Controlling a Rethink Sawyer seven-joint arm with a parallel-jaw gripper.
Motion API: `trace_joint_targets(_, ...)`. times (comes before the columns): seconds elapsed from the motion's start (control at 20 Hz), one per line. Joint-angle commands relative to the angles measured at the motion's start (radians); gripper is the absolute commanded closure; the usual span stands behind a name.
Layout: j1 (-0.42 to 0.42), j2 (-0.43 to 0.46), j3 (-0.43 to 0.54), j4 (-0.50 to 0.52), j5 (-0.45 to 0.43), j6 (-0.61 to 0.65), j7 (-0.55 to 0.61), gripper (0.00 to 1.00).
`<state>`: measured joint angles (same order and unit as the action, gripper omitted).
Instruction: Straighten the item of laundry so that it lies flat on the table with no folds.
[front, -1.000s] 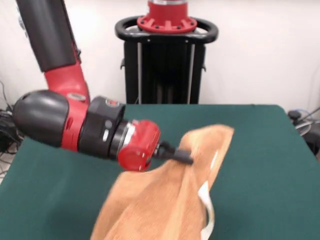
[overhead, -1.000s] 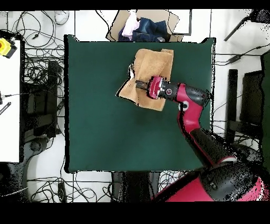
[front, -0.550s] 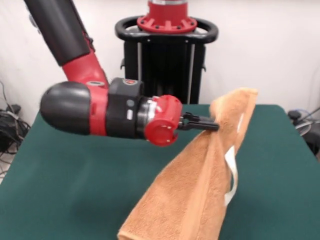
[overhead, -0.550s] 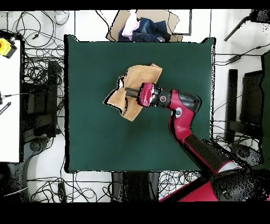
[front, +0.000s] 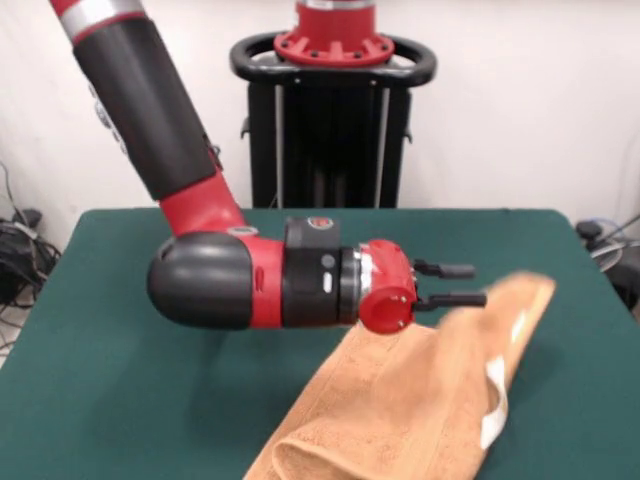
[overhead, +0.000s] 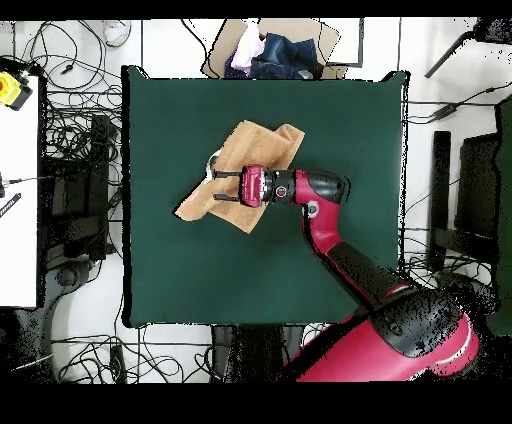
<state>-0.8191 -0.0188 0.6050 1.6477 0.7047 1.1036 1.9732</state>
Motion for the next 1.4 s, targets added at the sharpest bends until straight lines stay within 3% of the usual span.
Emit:
trace_joint_targets(0.05, 0.038, 0.105, -0.039, -0.211, -0.034, 0.041, 0.027, 0.00)
trace_joint_targets(0.45, 0.029, 0.170, -0.008, -0.281, -0.055, 0.044, 0.011, 0.00)
trace_joint_targets(0.75, 0.058, 0.220, -0.035, -0.409, -0.088, 0.030, 0.012, 0.00)
trace_joint_targets(0.85, 0.113, 0.177, -0.151, -0.487, -0.189, -0.262, -0.019, 0.00)
trace_joint_targets(0.95, 0.201, 0.135, -0.324, -0.607, -0.339, -0.432, 0.042, 0.00)
trace_joint_targets(1.05, 0.257, 0.146, -0.438, -0.720, -0.421, -0.444, 0.107, 0.00)
trace_joint_targets(1.2, 0.305, 0.180, -0.534, -0.824, -0.466, -0.419, 0.198, 0.00)
trace_joint_targets(1.4, 0.412, 0.219, -0.759, -0.926, -0.593, -0.545, 0.423, 0.00)
